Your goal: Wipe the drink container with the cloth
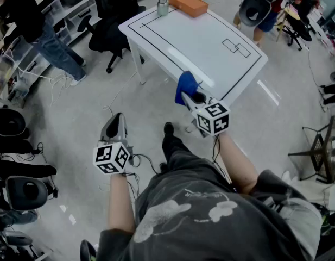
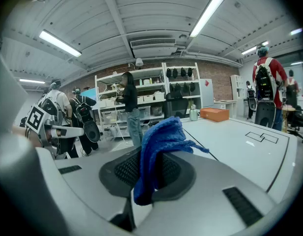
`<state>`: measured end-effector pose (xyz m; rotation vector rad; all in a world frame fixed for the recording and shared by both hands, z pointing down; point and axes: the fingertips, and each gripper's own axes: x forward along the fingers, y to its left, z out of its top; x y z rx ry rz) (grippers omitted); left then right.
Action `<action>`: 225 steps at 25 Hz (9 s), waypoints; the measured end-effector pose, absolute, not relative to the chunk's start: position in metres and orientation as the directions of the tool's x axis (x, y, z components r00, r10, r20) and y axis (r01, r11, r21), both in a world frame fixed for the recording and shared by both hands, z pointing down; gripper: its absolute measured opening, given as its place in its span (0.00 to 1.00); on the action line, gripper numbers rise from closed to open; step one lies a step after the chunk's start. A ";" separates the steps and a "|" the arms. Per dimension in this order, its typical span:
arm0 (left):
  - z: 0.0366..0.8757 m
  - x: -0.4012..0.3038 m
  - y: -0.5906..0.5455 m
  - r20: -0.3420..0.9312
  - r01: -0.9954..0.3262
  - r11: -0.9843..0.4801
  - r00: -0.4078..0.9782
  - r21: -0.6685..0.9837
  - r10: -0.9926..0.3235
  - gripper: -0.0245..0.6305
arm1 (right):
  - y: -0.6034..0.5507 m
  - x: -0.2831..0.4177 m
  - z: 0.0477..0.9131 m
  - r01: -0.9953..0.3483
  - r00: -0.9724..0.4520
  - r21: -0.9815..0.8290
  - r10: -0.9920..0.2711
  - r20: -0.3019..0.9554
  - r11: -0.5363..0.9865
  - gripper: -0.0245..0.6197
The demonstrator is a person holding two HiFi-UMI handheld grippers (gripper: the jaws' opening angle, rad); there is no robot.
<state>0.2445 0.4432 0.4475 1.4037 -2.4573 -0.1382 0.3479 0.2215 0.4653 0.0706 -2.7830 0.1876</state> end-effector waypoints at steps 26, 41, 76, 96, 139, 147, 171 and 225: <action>0.461 0.097 0.370 0.254 -0.803 0.544 -0.489 0.242 -0.835 0.04 | 0.123 0.200 0.479 -0.091 -0.940 -0.134 -0.041 0.340 0.987 0.11; 0.443 0.005 0.218 0.260 -0.874 0.454 -0.405 0.172 -0.877 0.04 | -0.009 0.122 0.487 -0.173 -0.939 -0.207 -0.098 0.331 0.963 0.11; 0.469 -0.134 -0.053 0.308 -0.962 -0.172 0.232 0.212 -0.923 0.04 | -0.134 0.049 0.498 -0.648 -0.740 -0.226 -0.529 0.416 0.728 0.11; 0.488 -0.167 -0.138 0.364 -0.812 -0.551 0.581 0.196 -0.727 0.46 | -0.174 -0.020 0.472 -0.772 -0.617 -0.170 -0.658 0.432 0.613 0.11; 0.515 -0.147 -0.185 0.393 -0.541 -0.838 0.788 0.073 -0.474 0.52 | -0.198 -0.112 0.491 -0.545 -0.759 -0.229 -0.359 0.543 0.807 0.10; 0.517 -0.149 -0.184 0.411 -0.418 -0.905 0.841 0.081 -0.352 0.52 | -0.201 -0.108 0.521 -0.577 -0.714 -0.228 -0.348 0.607 0.784 0.10; 0.504 -0.166 -0.176 0.395 -0.609 -0.786 0.751 0.108 -0.528 0.52 | -0.192 -0.085 0.540 -0.617 -0.691 -0.241 -0.370 0.621 0.749 0.10; 0.515 -0.141 -0.189 0.524 -0.488 -0.868 0.766 0.097 -0.372 0.53 | -0.191 -0.113 0.477 -0.217 -0.845 -0.217 -0.072 0.529 0.952 0.10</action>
